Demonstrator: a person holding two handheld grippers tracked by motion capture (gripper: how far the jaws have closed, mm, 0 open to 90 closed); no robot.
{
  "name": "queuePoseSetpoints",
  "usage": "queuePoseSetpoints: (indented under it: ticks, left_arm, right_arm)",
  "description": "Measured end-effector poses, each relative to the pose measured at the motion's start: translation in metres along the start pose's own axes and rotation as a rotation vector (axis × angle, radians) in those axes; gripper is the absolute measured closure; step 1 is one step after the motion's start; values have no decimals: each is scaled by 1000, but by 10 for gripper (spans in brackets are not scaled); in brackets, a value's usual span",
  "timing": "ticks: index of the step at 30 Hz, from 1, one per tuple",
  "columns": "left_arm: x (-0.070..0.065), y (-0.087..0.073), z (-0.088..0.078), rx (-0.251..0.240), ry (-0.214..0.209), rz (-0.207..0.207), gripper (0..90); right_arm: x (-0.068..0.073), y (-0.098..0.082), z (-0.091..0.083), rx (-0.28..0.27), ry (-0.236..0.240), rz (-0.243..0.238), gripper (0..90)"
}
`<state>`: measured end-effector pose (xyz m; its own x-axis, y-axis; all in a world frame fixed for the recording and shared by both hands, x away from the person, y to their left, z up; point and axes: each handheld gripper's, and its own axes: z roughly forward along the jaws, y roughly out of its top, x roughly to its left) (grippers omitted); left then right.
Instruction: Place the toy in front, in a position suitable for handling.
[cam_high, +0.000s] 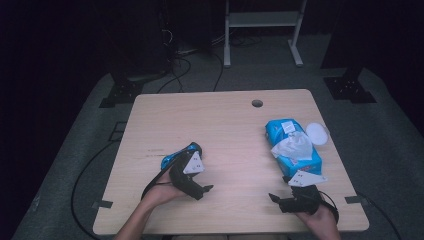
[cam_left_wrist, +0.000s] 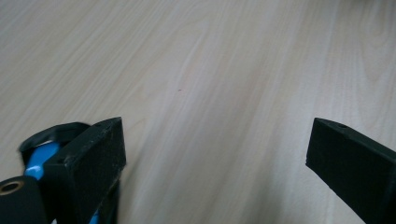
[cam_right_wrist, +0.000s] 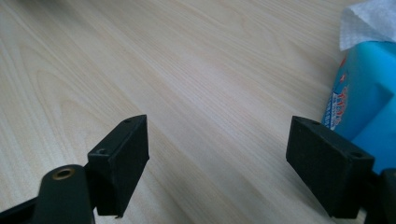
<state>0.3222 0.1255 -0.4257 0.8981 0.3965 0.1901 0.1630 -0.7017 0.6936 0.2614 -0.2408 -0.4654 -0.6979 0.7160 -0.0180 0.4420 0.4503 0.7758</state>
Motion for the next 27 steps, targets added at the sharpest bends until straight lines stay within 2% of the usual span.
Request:
queuePoseSetpoints:
  ticks: [3, 7, 12, 18, 22, 27]
  left_arm:
    - [6, -1, -3, 10, 9, -2, 42]
    - [23, -2, -11, 37, 36, -14, 42]
    - [35, -1, -17, 45, 57, -27, 42]
    - [51, 3, -21, 82, 81, -16, 42]
    - [64, 3, -22, 105, 78, -31, 42]
    - [73, 5, -22, 136, 84, -32, 42]
  right_arm:
    - [1, 1, 0, 3, 0, -9, 203]
    - [5, 2, 1, 10, -2, -21, 203]
    - [6, 4, 2, 5, 10, -20, 203]
    - [9, 6, 1, -3, 18, -28, 203]
    - [9, 7, 0, -4, 22, -30, 203]
    - [10, 8, -2, -11, 26, -41, 203]
